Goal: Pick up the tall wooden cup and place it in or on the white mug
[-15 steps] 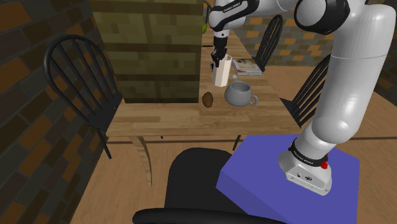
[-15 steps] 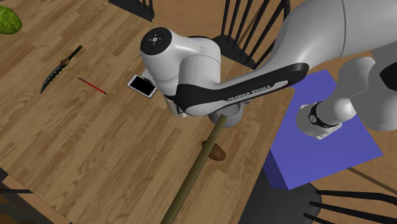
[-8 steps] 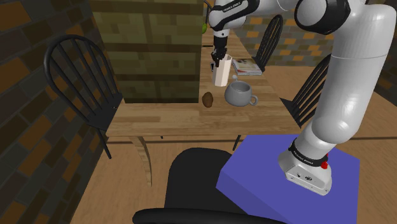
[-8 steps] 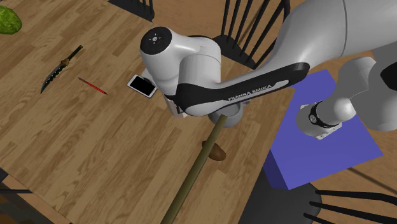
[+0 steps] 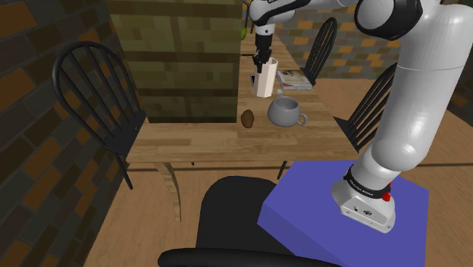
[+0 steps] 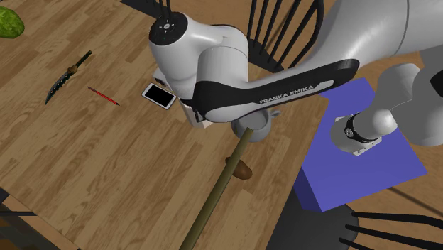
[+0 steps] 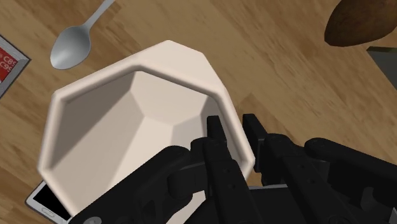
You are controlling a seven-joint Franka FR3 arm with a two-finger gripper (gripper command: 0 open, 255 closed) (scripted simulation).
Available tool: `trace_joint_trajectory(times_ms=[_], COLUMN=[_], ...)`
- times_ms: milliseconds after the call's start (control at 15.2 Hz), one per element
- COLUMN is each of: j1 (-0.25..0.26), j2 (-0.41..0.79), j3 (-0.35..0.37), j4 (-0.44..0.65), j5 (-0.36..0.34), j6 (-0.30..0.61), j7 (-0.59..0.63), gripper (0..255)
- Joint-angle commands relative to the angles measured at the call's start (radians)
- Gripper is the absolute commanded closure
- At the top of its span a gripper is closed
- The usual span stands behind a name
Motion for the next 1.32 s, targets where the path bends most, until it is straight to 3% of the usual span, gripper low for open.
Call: trace_joint_trajectory(times_ms=[0,1254], j1=[0.0,-0.007], j2=[-0.009,-0.016], j3=[-0.001,-0.005], j4=[0.02,0.267], j5=[-0.002,-0.005], j6=[-0.028,-0.282], j7=[0.001,0.002], gripper=[255,255])
